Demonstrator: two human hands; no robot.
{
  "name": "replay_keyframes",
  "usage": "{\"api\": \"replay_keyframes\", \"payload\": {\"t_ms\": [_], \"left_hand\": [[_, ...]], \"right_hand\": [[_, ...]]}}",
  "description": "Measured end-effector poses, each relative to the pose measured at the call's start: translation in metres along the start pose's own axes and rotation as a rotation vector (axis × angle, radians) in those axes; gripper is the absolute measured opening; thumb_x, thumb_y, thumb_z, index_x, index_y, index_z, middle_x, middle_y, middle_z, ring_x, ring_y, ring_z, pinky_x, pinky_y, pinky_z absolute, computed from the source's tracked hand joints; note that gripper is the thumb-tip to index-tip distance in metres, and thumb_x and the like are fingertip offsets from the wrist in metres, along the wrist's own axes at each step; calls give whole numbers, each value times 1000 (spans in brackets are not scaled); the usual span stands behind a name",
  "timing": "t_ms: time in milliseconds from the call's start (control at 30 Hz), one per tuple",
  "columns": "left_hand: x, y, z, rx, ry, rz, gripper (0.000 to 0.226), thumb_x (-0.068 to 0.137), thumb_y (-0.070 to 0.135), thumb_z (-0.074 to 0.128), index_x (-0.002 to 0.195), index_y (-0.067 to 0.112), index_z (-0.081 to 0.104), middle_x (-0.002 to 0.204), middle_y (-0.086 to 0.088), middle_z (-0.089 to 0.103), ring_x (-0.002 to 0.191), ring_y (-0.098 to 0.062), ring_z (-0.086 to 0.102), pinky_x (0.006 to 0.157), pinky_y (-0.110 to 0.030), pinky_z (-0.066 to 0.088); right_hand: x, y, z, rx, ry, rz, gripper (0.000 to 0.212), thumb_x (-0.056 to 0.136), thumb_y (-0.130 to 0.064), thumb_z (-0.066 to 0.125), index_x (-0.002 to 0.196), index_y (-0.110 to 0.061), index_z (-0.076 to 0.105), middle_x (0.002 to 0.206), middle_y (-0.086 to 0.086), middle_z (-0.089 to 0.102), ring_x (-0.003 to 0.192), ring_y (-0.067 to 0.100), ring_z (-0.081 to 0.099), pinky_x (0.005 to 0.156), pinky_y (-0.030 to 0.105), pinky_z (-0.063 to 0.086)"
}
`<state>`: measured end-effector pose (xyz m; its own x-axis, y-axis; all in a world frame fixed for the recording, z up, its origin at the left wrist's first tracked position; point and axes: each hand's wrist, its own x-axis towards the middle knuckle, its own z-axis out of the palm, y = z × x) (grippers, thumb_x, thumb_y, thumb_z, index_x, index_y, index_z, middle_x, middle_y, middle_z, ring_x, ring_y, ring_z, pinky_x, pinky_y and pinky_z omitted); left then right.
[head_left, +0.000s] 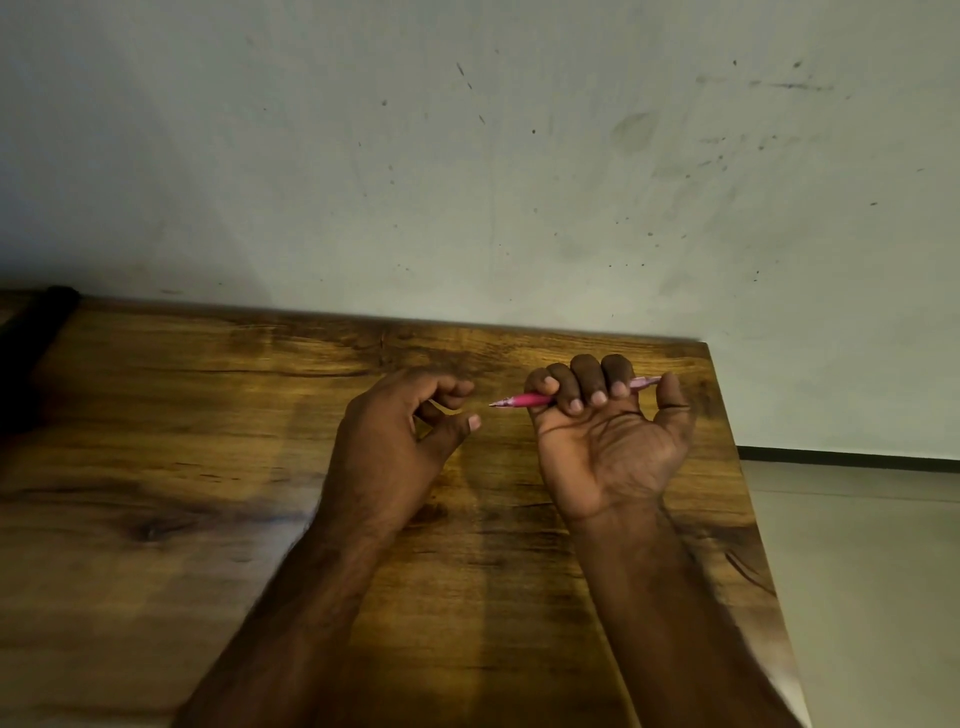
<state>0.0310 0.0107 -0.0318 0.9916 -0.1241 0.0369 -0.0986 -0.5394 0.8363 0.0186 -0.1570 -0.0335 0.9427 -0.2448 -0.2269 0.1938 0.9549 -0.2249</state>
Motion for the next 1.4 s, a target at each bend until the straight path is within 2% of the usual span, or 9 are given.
{"api": "replay_keyframes", "payload": {"t_ms": [300,600,667,967,1100,1200,1400], "left_hand": [[0,-1,-1,-3,-6,-2,31,79,23,84,105,35,72,97,20,68,89,7,63,68,-8,47],[0,-2,-1,-22,-17,-9,33,77,22,85,106,33,73,96,18,69,86,3,64,71,-25,57],[0,-3,-1,-17,-10,-5,33,77,23,86,106,34,74,95,18,69,85,2,65,69,-23,55],[1,-2,-1,13,-10,0,33,76,23,86,105,32,74,95,19,68,84,3,63,65,-1,42],[0,-2,-1,15,-10,-8,34,76,24,86,106,34,73,96,20,68,84,3,64,63,-5,42],[0,-2,-1,6,-18,0,33,76,24,86,105,33,73,95,19,69,83,2,64,65,-10,43],[0,-5,-1,25,-35,-3,33,76,26,86,106,33,74,97,18,70,84,3,64,63,-4,41]], "right_hand": [[0,2,0,-27,-1,0,43,90,-51,38,67,-14,41,59,2,33,58,19,31,64,35,40],[0,4,0,-44,3,4,46,94,-51,35,67,-15,43,60,2,35,58,18,33,67,36,39],[1,4,0,-34,9,0,46,93,-52,37,67,-15,43,60,2,35,58,18,33,66,36,39],[1,3,0,-33,36,-31,44,93,-49,37,66,-15,42,59,2,34,57,18,32,65,35,38],[1,3,-1,-39,33,-35,41,88,-49,41,67,-14,42,60,2,34,58,18,32,66,35,38],[2,4,-2,-39,39,-29,44,93,-49,36,66,-15,41,59,2,34,57,18,32,65,35,38],[1,4,-1,-44,29,-22,40,87,-48,41,65,-15,42,59,2,34,57,18,32,66,35,38]]}}
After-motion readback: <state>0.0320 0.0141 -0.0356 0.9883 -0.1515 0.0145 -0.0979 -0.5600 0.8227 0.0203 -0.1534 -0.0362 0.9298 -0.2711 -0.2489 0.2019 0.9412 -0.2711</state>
